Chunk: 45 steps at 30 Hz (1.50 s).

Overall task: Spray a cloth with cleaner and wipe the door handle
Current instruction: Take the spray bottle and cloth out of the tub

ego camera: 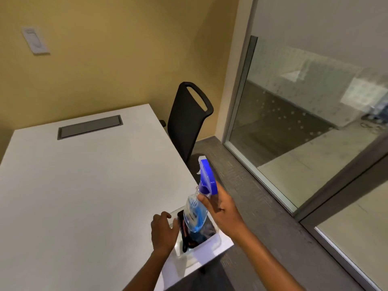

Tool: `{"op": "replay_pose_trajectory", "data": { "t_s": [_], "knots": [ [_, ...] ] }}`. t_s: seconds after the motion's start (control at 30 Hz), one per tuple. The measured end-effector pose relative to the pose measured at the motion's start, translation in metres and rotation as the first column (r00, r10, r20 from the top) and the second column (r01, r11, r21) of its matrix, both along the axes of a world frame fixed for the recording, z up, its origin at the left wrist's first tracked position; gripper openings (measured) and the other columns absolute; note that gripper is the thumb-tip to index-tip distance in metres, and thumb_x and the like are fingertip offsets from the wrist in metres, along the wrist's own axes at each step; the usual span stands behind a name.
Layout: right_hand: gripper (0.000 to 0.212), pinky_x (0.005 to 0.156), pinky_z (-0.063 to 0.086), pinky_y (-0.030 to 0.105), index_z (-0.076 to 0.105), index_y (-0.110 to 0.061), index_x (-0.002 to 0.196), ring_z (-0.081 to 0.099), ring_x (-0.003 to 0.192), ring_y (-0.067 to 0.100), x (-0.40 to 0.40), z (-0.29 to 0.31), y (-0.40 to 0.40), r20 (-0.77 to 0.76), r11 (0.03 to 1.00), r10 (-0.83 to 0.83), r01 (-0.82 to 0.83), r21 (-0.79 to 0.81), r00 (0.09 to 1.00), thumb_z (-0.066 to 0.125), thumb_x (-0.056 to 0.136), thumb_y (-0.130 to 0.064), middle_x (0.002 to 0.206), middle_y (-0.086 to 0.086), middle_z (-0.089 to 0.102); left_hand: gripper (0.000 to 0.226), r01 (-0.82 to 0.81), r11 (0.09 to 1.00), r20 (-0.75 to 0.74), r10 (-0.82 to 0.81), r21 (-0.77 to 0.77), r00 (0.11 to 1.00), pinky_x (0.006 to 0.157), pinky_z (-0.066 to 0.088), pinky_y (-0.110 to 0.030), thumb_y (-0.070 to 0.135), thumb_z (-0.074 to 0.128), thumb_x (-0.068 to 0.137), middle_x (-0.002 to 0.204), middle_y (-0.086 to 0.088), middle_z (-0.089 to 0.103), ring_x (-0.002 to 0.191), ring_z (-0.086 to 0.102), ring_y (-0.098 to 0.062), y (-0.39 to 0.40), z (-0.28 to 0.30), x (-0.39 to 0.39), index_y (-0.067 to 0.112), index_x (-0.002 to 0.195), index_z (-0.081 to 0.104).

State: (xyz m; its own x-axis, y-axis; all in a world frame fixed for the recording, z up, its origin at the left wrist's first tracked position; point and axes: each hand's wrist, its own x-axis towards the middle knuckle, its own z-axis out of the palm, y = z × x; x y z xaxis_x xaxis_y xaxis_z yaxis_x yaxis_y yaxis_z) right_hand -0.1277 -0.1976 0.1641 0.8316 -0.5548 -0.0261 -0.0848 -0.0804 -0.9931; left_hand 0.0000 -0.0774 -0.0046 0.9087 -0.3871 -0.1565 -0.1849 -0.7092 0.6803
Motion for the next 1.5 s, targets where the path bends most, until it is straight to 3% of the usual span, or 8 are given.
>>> {"op": "replay_pose_trajectory", "data": {
  "t_s": [0.2,0.27,0.43,0.63,0.73,0.9,1.13,1.5],
  "knots": [
    [0.041,0.075,0.054,0.018,0.056,-0.017,0.119,0.066,0.102,0.003,-0.042,0.033,-0.014,0.087,0.984,-0.170,0.164,0.067,0.982,0.059,0.082,-0.034,0.104,-0.008,0.070,0.013,0.158,0.986,-0.061,-0.156,0.046,0.986,0.075,0.054,-0.035,0.027,0.069,0.087,0.095,-0.011,0.067,0.085,0.063,-0.025,-0.041,-0.016,-0.011,0.015,0.082,0.065],
    [0.037,0.076,0.053,0.017,0.056,-0.019,0.116,0.067,0.100,0.002,-0.057,0.034,-0.018,0.084,0.972,-0.228,0.223,0.068,0.970,0.058,0.082,-0.033,0.101,-0.010,0.071,0.017,0.194,0.978,-0.125,-0.184,0.071,0.975,0.072,0.048,-0.033,0.027,0.069,0.087,0.095,-0.011,0.066,0.089,0.064,-0.031,-0.051,-0.021,-0.015,0.010,0.089,0.068],
    [0.031,0.079,0.053,0.018,0.057,-0.024,0.116,0.067,0.097,0.004,-0.099,0.021,-0.019,0.044,0.928,-0.372,0.370,0.038,0.927,0.058,0.085,-0.031,0.097,-0.015,0.072,0.048,0.195,0.961,-0.298,-0.132,0.195,0.945,0.098,0.050,-0.048,0.041,0.066,0.087,0.128,-0.021,0.054,0.116,0.055,-0.039,-0.072,-0.042,-0.023,0.013,0.125,0.060],
    [0.033,0.077,0.055,0.020,0.058,-0.028,0.114,0.069,0.095,0.010,-0.148,0.005,-0.011,-0.005,0.852,-0.522,0.522,0.040,0.853,0.065,0.086,-0.043,0.099,-0.006,0.072,0.086,0.158,0.949,-0.389,-0.042,0.271,0.920,0.115,0.029,-0.053,0.049,0.072,0.082,0.154,-0.028,0.017,0.138,0.028,-0.046,-0.091,-0.035,-0.037,0.004,0.145,0.036],
    [0.058,0.077,0.055,0.019,0.059,-0.029,0.113,0.069,0.094,0.012,-0.167,0.002,-0.006,-0.046,0.824,-0.566,0.567,0.020,0.823,0.067,0.070,-0.067,0.102,-0.001,0.072,0.105,0.153,0.925,-0.404,0.000,0.348,0.915,0.117,0.026,-0.053,0.063,0.072,0.073,0.154,-0.032,0.022,0.141,0.024,-0.046,-0.100,-0.045,-0.035,0.002,0.147,0.032],
    [0.054,0.075,0.053,0.017,0.061,-0.021,0.112,0.068,0.088,0.007,-0.189,-0.009,0.004,-0.050,0.789,-0.611,0.613,0.037,0.790,0.066,0.069,-0.054,0.098,-0.005,0.072,0.130,0.145,0.889,-0.428,0.063,0.435,0.902,0.114,0.031,-0.054,0.083,0.061,0.042,0.146,-0.029,0.039,0.138,0.028,-0.045,-0.118,-0.088,-0.025,-0.005,0.136,0.046],
    [0.074,0.080,0.050,0.014,0.066,-0.013,0.107,0.068,0.091,0.010,-0.204,-0.025,0.024,-0.080,0.728,-0.673,0.678,0.101,0.735,0.072,0.062,-0.070,0.099,0.006,0.071,0.119,0.114,0.897,-0.436,0.094,0.428,0.895,0.123,0.015,-0.050,0.050,0.083,0.069,0.158,-0.030,0.010,0.148,0.012,-0.043,-0.127,-0.040,-0.044,-0.001,0.151,0.014],
    [0.068,0.078,0.050,0.015,0.066,-0.016,0.111,0.067,0.089,0.015,-0.215,-0.037,0.032,-0.123,0.700,-0.686,0.696,0.158,0.717,0.074,0.064,-0.065,0.098,0.014,0.068,0.090,0.133,0.915,-0.354,0.011,0.380,0.935,0.116,0.024,-0.056,0.035,0.078,0.081,0.154,-0.034,0.012,0.143,0.017,-0.048,-0.122,-0.036,-0.057,0.000,0.144,0.023]
  ]
}}
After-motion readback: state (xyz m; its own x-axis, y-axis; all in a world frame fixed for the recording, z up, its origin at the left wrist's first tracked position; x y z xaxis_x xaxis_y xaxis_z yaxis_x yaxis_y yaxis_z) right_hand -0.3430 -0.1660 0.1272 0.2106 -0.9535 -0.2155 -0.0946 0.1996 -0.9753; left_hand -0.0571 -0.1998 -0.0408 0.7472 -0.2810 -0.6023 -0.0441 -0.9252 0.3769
